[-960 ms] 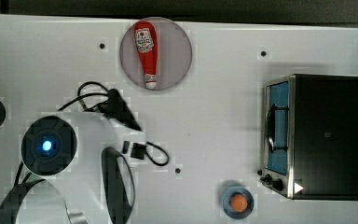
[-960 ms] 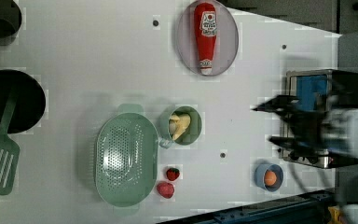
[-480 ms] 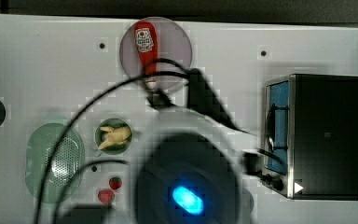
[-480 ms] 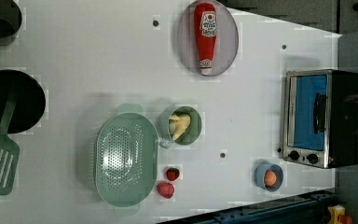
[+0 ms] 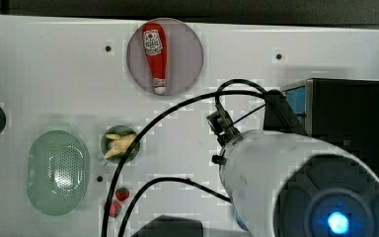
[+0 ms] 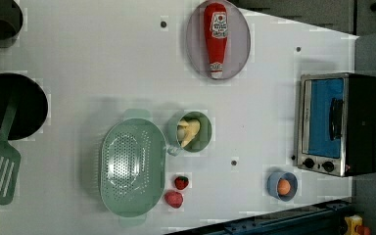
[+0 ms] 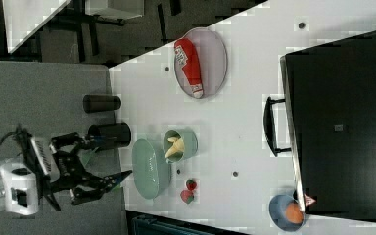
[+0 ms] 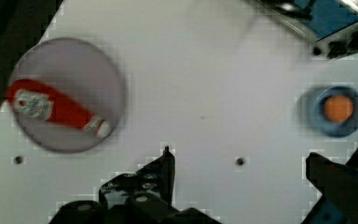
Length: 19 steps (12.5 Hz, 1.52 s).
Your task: Pick Banana and place it in mug.
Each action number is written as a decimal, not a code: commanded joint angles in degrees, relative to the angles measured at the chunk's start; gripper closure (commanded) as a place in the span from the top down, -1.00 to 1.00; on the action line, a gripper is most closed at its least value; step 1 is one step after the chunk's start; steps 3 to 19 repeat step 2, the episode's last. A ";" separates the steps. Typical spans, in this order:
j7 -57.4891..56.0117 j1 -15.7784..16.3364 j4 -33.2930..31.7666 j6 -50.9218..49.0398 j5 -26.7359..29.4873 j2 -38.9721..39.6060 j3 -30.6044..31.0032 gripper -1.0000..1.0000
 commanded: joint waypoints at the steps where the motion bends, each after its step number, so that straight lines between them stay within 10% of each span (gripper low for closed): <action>1: -2.54 1.78 -0.39 0.22 -1.29 1.12 1.06 1.00; 19: -2.54 1.78 -0.39 0.61 -1.29 1.13 1.14 1.00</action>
